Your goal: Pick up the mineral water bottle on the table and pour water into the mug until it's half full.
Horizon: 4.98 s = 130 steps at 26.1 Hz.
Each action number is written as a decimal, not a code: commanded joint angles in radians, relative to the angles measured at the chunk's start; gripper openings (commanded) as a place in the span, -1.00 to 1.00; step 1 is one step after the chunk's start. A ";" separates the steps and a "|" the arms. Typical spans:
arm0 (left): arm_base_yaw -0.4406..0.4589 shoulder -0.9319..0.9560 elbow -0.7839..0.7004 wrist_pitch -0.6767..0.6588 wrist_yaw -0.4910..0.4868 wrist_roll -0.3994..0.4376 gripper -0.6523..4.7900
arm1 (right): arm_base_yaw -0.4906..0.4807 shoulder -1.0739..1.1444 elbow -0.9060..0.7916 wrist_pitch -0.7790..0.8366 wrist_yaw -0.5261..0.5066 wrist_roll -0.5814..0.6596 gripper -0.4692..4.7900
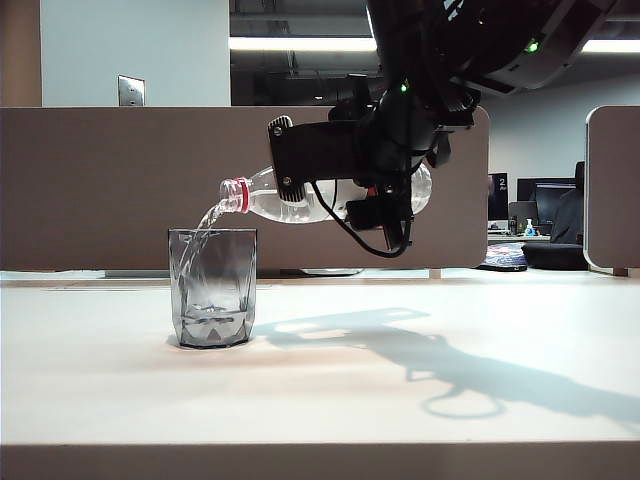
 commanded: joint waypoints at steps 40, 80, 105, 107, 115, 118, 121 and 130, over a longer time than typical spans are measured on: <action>0.001 0.001 0.003 0.013 0.002 0.000 -0.78 | -0.006 -0.011 0.011 0.051 0.006 -0.019 0.34; 0.001 0.001 0.003 0.013 0.002 0.000 -0.78 | -0.011 -0.011 -0.047 -0.103 -0.115 1.257 0.34; 0.001 0.001 0.003 0.013 0.002 0.000 -0.78 | -0.135 -0.005 -0.303 0.357 -0.341 1.717 0.34; 0.001 0.001 0.003 0.013 0.002 0.000 -0.78 | -0.135 -0.005 -0.303 0.357 -0.342 1.717 0.39; 0.001 0.001 0.003 0.013 0.002 0.000 -0.78 | -0.135 -0.005 -0.303 0.350 -0.343 1.695 0.73; 0.001 0.001 0.003 0.013 0.002 0.000 -0.78 | -0.135 -0.005 -0.303 0.341 -0.342 1.695 0.85; 0.001 0.001 0.003 0.013 0.002 0.000 -0.78 | -0.135 -0.005 -0.303 0.331 -0.342 1.695 0.86; 0.001 0.001 0.003 0.013 0.002 0.000 -0.78 | -0.135 -0.019 -0.320 0.301 -0.343 1.695 0.98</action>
